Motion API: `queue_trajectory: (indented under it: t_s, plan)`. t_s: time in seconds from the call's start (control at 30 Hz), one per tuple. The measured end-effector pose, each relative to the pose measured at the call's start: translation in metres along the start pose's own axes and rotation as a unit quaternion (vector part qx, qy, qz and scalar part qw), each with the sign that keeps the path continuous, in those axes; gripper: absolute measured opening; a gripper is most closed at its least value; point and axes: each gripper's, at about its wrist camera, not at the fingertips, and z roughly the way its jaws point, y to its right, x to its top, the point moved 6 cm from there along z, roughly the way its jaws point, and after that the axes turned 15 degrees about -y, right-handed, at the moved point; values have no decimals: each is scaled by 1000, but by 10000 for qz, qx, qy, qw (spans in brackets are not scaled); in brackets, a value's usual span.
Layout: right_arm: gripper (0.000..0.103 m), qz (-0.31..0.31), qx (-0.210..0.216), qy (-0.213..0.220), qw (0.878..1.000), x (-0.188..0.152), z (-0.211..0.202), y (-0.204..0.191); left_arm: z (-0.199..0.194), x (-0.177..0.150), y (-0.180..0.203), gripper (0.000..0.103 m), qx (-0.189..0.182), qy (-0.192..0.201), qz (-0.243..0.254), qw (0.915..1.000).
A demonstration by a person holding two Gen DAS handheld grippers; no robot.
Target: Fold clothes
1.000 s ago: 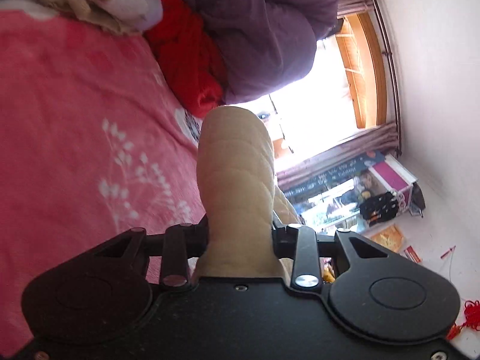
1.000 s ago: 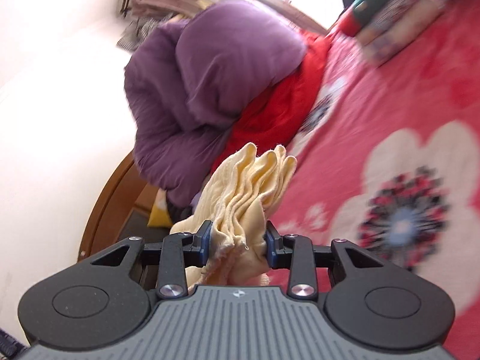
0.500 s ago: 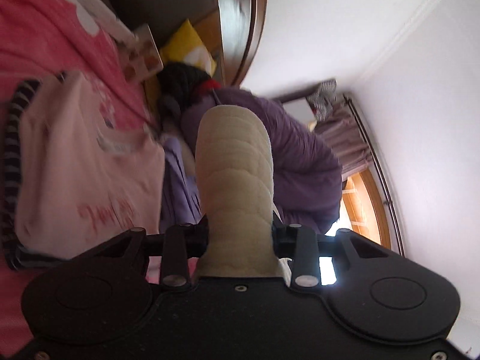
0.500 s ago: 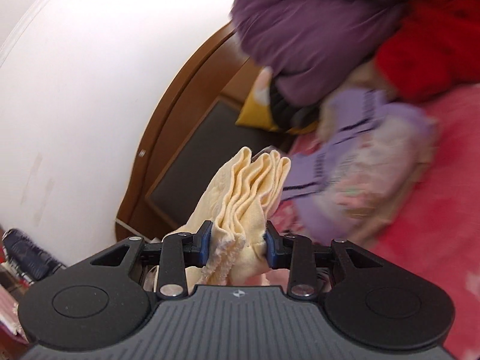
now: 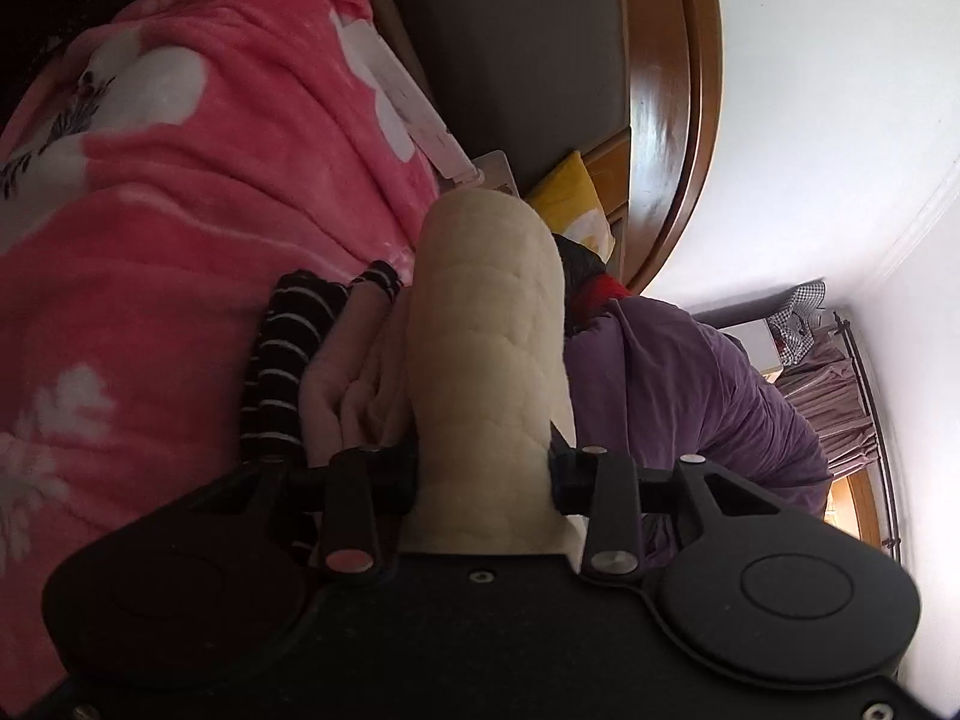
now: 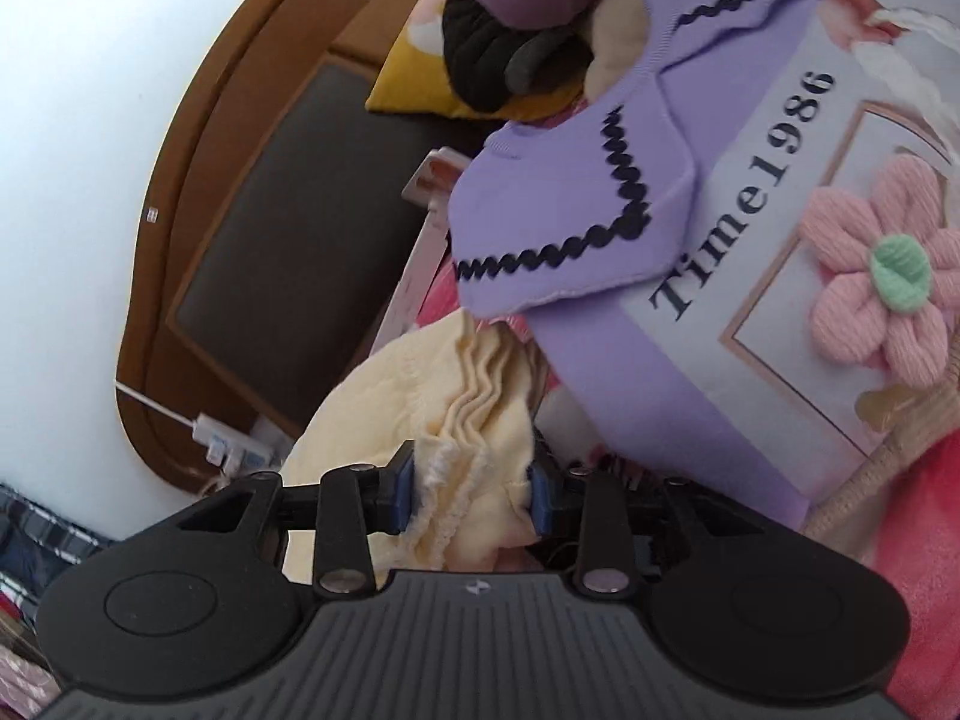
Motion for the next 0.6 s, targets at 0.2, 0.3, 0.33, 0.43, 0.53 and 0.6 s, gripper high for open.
queue_trajectory:
  t_s: [0.2,0.3,0.33,0.43,0.53,0.6]
  plan:
    - [51,-562,-905,153,9942,-6,-17,-32,-12,1,9,50,261,137,287,9992]
    - [54,-1011,-1357,308,9851,-17,-40,-52,-36,-1,30,60,709,658,938,9909]
    - [54,-1058,-1409,352,9837,-22,-49,-56,-40,-1,35,60,798,767,1114,9876]
    - [62,-1069,-1411,415,9833,-39,-73,-63,-43,-4,38,62,862,751,1170,9865]
    - [63,-1035,-1491,434,9824,-61,-95,-68,-46,-9,36,62,897,824,982,9877]
    - [64,-1092,-1558,463,9806,-78,-108,-72,-55,-14,49,62,898,1111,1189,9826]
